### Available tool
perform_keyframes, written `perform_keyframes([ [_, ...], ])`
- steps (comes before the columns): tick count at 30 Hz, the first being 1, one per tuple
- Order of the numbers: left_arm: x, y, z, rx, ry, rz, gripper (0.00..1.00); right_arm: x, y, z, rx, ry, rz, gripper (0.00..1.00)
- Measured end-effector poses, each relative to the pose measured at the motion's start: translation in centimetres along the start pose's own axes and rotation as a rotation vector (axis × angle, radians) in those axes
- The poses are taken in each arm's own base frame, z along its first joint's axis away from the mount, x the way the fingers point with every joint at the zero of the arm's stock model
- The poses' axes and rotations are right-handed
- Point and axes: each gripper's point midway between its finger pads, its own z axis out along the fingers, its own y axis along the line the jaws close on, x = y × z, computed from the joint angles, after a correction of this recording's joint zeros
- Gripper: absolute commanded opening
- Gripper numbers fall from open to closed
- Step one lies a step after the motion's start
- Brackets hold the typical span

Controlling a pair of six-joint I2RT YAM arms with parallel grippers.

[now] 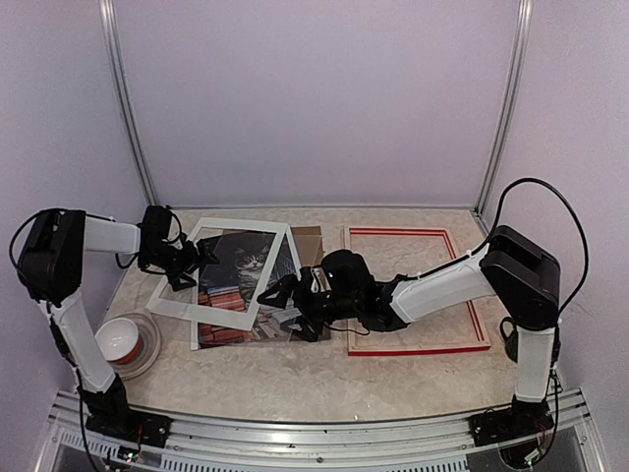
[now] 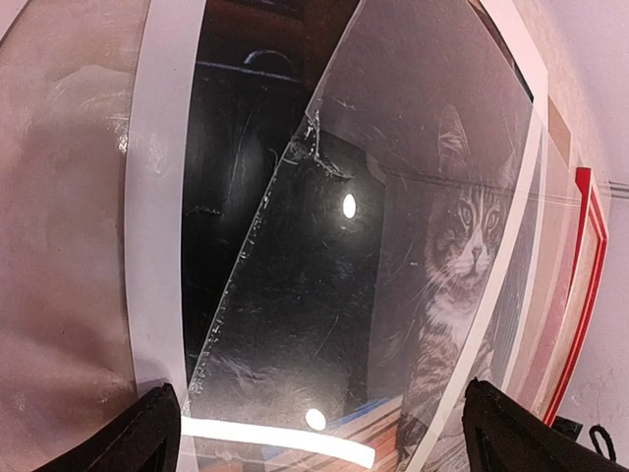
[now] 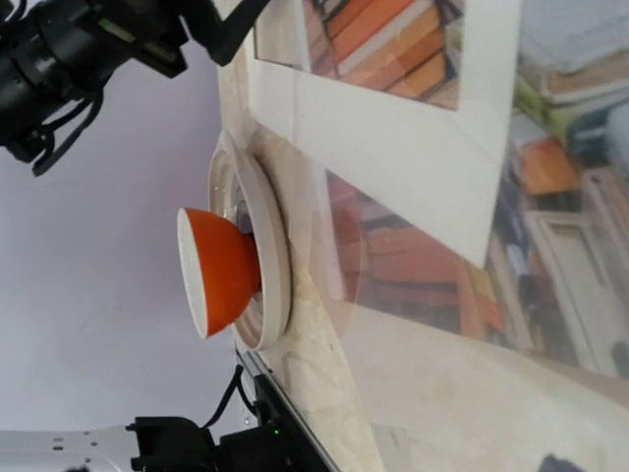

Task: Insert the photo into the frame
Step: Pick up the glass panel from the mat board.

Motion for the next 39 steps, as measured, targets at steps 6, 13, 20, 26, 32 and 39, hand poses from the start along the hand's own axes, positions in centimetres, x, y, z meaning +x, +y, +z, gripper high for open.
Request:
perform_keyframes([
  [6,0.2,0.0,0.1,0.004,0.006,0.000,0.99,-0.8,-0.5,0.4,0.002,-0.002,0.000,1.00],
  [13,0.3,-0.1,0.1,0.008,0.011,0.001,0.99,-4.5,-1.8,0.0,0.055,-0.056,0.006,0.94],
  [20,0.5,-0.2,0.1,0.008,0.014,0.003,0.99,-8.9,-1.8,0.7,0.120,-0.122,-0.085,0.83],
  [26,0.4,0.0,0.1,0.001,0.009,0.004,0.99,-9.0,-2.0,1.1,0.130,-0.112,-0.136,0.65],
  [32,0.4,-0.1,0.1,0.002,0.009,0.004,0.99,-8.3,-3.8,1.0,0.155,-0.094,-0.140,0.60],
  [39,0.5,-0.2,0.1,0.010,0.015,0.003,0.99,-7.6,-4.8,0.0,0.178,-0.085,-0.181,0.42],
])
